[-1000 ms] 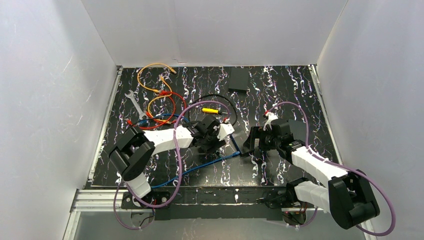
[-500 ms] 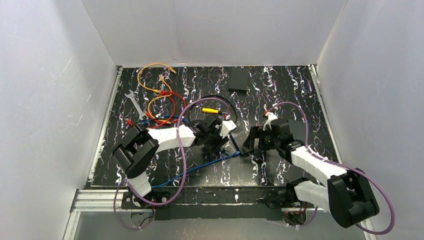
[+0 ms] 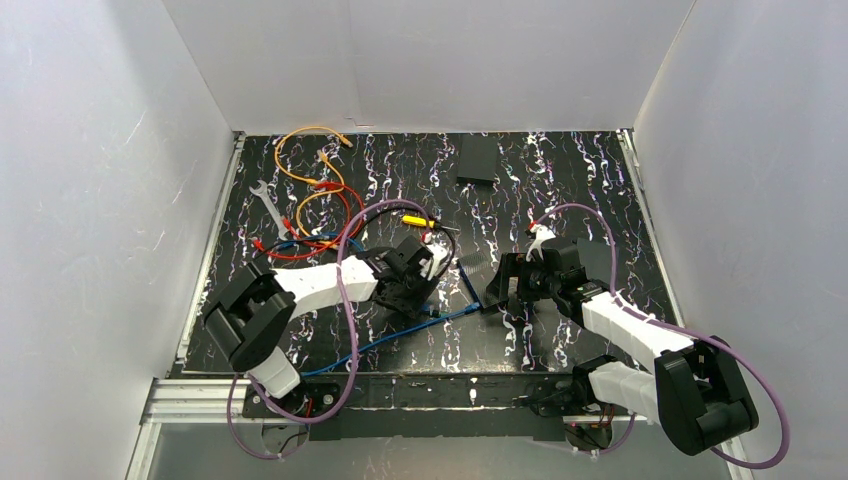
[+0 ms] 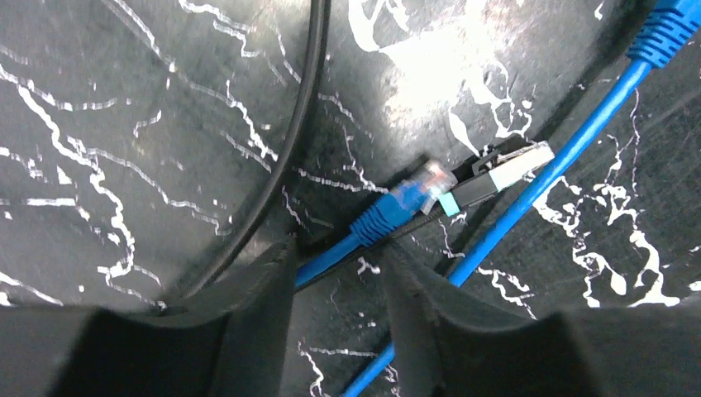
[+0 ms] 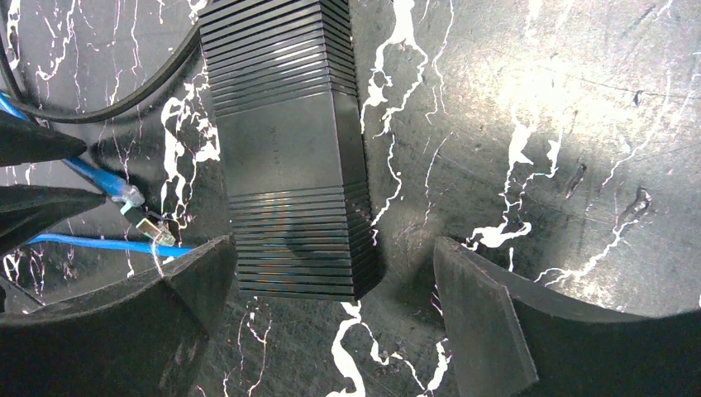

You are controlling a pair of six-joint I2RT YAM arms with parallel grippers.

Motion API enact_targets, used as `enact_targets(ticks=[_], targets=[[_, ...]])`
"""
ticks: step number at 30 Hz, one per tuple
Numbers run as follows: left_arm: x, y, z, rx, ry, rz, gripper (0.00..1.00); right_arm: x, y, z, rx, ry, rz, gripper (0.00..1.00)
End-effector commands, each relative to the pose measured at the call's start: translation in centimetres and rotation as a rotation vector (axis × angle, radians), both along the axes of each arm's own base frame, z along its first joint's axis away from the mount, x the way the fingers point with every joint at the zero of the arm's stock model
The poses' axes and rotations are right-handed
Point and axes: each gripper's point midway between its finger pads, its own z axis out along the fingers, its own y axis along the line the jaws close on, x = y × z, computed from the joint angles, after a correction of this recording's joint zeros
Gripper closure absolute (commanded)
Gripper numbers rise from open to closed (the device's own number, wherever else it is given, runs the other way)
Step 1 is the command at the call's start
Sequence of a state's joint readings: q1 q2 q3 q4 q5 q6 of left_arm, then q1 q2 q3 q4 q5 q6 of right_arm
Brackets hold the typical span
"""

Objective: Insert the plug into the switch port
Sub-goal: Pick up the connector from the center of the board.

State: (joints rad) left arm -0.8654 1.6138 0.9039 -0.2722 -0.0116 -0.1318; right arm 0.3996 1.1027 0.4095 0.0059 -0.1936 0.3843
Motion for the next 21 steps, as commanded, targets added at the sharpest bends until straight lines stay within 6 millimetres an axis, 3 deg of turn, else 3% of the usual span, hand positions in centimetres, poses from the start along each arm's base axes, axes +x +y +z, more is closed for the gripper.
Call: enact_targets(ticks=[1, 7, 21], targets=[[-0.9, 1.2, 1.8, -0.012, 0.011, 0.069, 0.56, 0.8, 0.5, 1.1, 0.011, -0.045, 0.020, 0.04], [1.3, 0.0, 3.4, -0.035, -0.098, 0.004, 0.53, 0.8, 0.5, 1.3, 0.016, -0.055, 0.024, 0.04], [1.0, -2.2, 1.7, -0.048, -0.078, -0.204, 0.51, 0.7, 0.8, 0.9, 0.026, -0.045, 0.036, 0.04]])
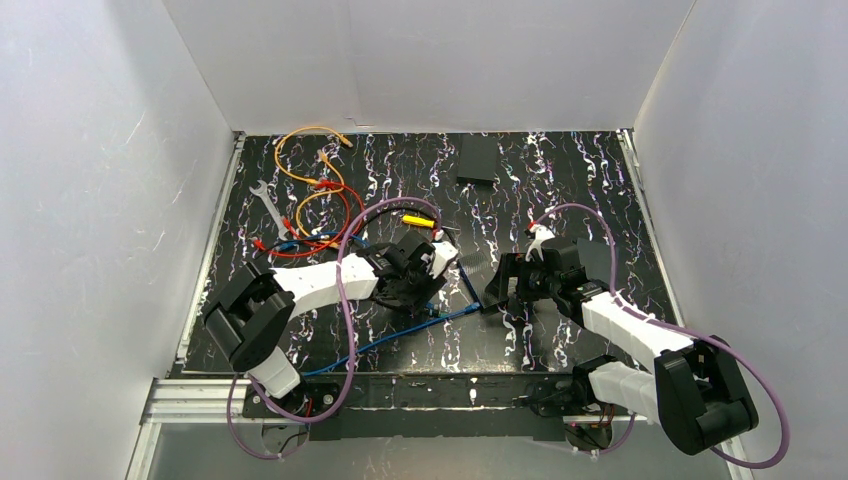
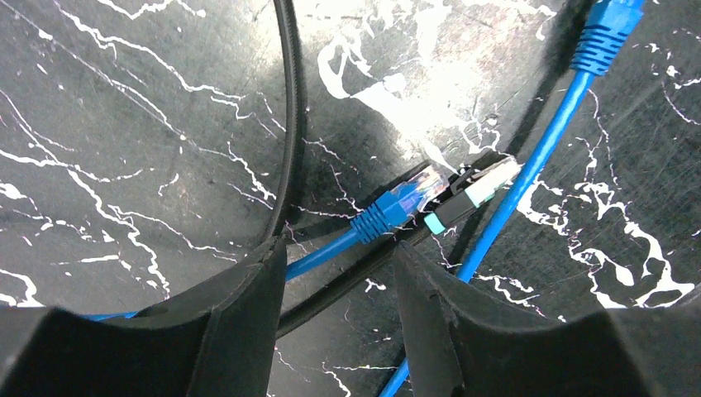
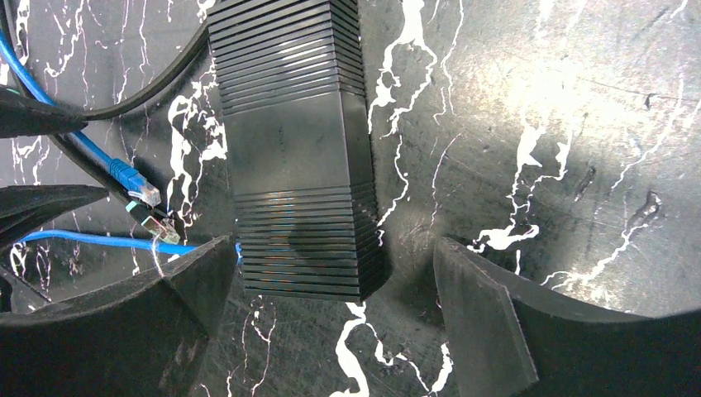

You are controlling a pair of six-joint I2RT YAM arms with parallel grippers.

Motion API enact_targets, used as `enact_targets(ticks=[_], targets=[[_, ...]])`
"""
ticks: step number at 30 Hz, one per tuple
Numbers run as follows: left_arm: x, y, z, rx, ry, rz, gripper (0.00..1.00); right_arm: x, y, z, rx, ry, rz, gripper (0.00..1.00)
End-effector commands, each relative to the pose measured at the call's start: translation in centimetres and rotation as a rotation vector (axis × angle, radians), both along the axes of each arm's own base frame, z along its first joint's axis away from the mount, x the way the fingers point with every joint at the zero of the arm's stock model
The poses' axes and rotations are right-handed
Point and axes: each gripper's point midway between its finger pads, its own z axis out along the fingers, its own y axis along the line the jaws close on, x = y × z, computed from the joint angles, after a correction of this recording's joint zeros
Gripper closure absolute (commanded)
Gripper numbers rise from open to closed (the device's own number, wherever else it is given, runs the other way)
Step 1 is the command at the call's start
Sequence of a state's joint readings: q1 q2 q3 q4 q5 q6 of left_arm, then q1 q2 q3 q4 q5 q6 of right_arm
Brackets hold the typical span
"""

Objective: Insert the plug into the switch port
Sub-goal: Pick up the connector from the center of the board.

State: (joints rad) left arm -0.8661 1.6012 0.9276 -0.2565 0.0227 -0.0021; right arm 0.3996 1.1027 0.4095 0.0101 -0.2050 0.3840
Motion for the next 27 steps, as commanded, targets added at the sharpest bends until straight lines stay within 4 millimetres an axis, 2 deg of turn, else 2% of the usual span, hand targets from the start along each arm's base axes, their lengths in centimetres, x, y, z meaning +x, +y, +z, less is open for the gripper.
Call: enact_targets(ticks=[1, 7, 13, 27], targets=[[0.3, -1.4, 0.4, -0.028, -0.024, -0.084, 0.51, 0.7, 0.7, 0.8, 0.019, -0.043, 0.029, 0.04], [-0.1, -2.3, 0.6, -0.035, -0.061, -0.163, 0.52, 0.7, 0.6, 0.8, 0.019, -0.044, 0.027, 0.04], [-0.5, -2.3, -0.3, -0.006, -0.071, -0.255, 0.56, 0.7, 0.7, 0.8, 0.021, -0.042, 0.029, 0.04], [-1.9, -0.8, -2.2, 0.078, -0.024, -0.387, 0.61, 0.6, 0.7, 0.7, 0.021, -0.040, 0.030, 0.04]])
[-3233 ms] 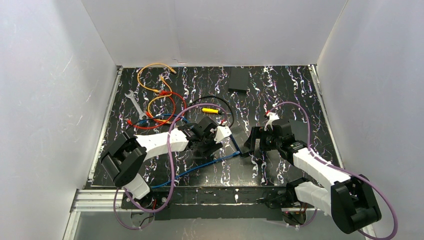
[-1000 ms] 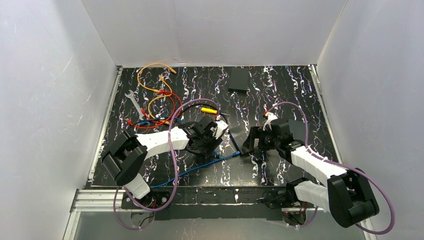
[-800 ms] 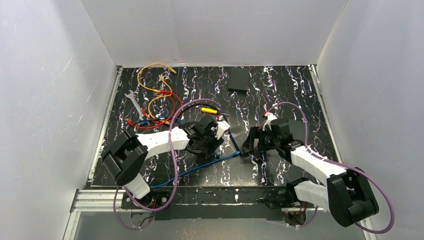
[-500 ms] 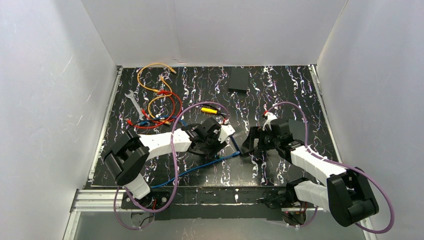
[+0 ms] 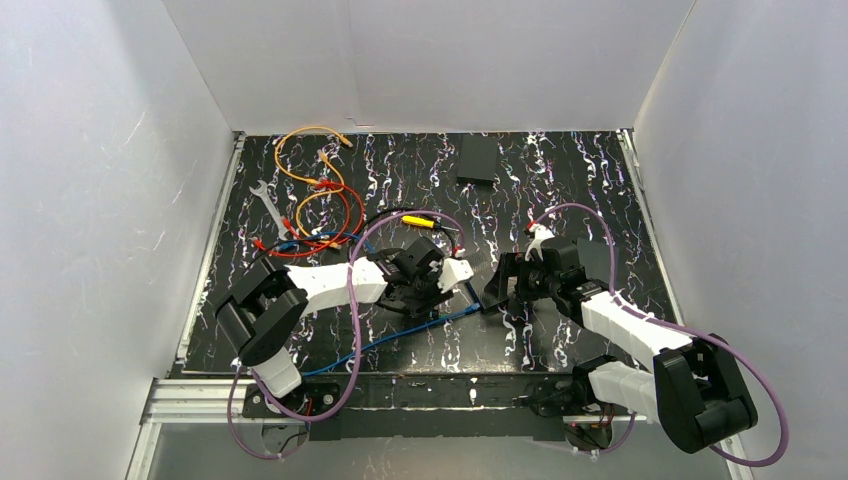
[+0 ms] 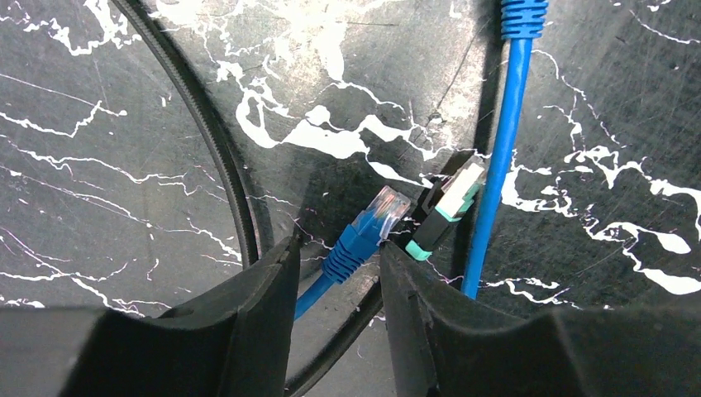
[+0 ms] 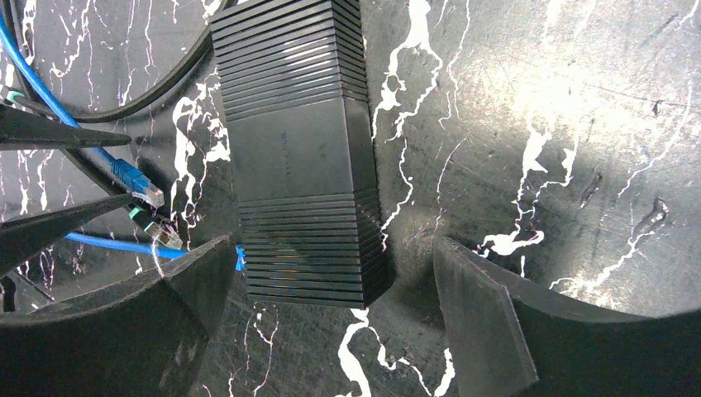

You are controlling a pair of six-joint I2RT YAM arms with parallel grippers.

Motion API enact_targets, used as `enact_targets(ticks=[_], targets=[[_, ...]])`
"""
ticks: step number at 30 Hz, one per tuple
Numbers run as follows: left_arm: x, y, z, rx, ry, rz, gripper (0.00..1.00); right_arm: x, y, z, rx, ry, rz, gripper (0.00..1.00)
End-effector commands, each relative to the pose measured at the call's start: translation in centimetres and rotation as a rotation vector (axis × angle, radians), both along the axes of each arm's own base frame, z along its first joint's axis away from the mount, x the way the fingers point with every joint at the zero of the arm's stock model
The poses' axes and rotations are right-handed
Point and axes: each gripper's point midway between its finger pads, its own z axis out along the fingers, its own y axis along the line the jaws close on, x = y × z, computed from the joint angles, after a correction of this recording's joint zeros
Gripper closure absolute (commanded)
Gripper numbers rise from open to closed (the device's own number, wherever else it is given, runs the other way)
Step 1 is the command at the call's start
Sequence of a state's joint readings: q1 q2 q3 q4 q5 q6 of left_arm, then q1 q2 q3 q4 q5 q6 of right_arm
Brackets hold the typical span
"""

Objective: Insert the plug into the switch port
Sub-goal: Pick up the connector from the center of the board, then insert the connector into the switch port.

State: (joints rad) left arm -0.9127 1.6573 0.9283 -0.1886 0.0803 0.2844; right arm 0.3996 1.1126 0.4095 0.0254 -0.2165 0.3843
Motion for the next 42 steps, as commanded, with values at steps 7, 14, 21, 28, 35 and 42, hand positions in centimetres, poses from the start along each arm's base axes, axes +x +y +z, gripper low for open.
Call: enact_targets(ticks=[7, 14, 21, 28, 35, 42], targets=[[-1.7, 0.9, -1.3, 0.053, 0.074, -0.066, 0.76, 0.6, 0.5, 0.8, 0.015, -0.042, 0.020, 0.04], [-1.7, 0.0, -0.6, -0.011, 0.072, -0.035, 0.95, 1.6, 0.2, 1.5, 0.005, -0.063, -0.024, 0.04], [-1.2, -1.2, 0.5, -0.074, 0.071, 0.040, 1.00, 3.5, -0.2, 2.6, -0.016, -0.080, -0.087, 0.04], [-1.5, -3.2, 1.8, -0.176, 0.140, 0.116, 1.00, 5.0, 0.2, 3.1, -0.007, -0.090, -0.093, 0.04], [-1.7, -4.9, 2.1, -0.243, 0.213, 0.176, 1.00, 4.3, 0.6, 1.1, 0.003, -0.054, -0.066, 0.06], [-1.4, -5.9, 2.3, -0.266, 0.245, 0.222, 1.00, 3.2, 1.2, -0.3, 0.036, -0.017, -0.027, 0.09]])
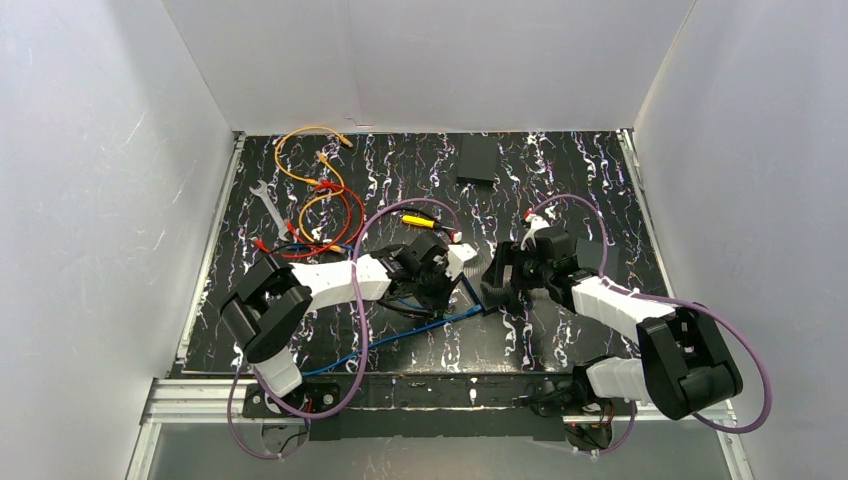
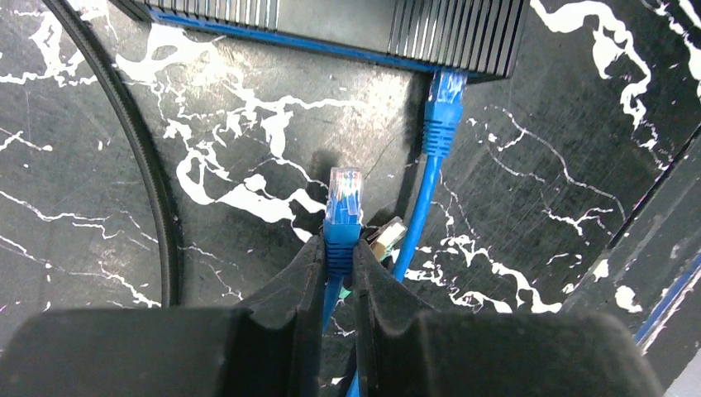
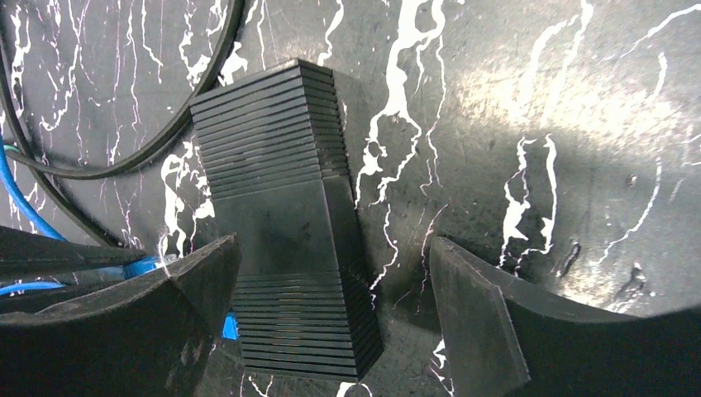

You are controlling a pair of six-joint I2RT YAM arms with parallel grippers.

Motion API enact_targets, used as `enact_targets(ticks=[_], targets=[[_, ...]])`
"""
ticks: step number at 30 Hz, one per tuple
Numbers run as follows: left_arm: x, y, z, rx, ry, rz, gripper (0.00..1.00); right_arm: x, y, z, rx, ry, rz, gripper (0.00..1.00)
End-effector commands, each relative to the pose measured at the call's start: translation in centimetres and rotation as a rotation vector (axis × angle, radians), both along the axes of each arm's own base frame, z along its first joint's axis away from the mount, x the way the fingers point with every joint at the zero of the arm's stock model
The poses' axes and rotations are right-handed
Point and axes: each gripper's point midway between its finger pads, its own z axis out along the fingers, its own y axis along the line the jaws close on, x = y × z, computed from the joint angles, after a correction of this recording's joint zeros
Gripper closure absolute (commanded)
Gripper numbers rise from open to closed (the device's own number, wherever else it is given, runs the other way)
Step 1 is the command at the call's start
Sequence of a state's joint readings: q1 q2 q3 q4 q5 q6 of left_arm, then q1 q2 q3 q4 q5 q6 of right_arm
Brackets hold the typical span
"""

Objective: Insert the plug into the switch port
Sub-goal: Insert the connector into the switch port.

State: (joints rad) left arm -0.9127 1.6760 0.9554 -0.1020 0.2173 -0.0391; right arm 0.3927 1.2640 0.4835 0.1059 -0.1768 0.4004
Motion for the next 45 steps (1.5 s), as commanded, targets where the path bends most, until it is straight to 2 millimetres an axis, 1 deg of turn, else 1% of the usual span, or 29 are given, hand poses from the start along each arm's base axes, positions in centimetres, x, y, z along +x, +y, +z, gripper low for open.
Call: enact_targets(ticks=[1, 8, 18, 28, 29, 33, 38, 45], targets=[[0.0, -2.0, 0.9, -0.063, 0.055, 0.031, 1.00, 0.0, 0.8, -0.1, 0.054, -0.009, 0.022, 0.09], [0.1, -3.1, 0.5, -0.073, 0.095, 0.063, 1.00, -0.4, 1.4, -0.5, 0.088, 0.003, 0.039, 0.13], [0.3, -4.8, 0.9, -0.139, 0.125, 0.075, 1.00, -0.7, 1.7, -0.9, 0.110, 0.018, 0.050, 0.15], [0.1, -5.1, 0.3, -0.136, 0.155, 0.083, 1.00, -0.8, 1.9, -1.0, 0.120, 0.022, 0.051, 0.15], [0.4, -5.6, 0.7, -0.160, 0.144, 0.081, 1.00, -0.8, 1.9, -1.0, 0.120, 0.023, 0.051, 0.15], [0.5, -5.9, 0.9, -0.179, 0.145, 0.082, 1.00, -0.8, 1.9, -1.0, 0.123, 0.024, 0.054, 0.15], [0.4, -6.0, 0.7, -0.178, 0.155, 0.091, 1.00, -0.8, 2.0, -1.0, 0.128, 0.025, 0.054, 0.15], [-0.1, -6.2, 0.7, -0.184, 0.176, 0.076, 1.00, -0.9, 1.9, -0.9, 0.128, 0.024, 0.053, 0.15]])
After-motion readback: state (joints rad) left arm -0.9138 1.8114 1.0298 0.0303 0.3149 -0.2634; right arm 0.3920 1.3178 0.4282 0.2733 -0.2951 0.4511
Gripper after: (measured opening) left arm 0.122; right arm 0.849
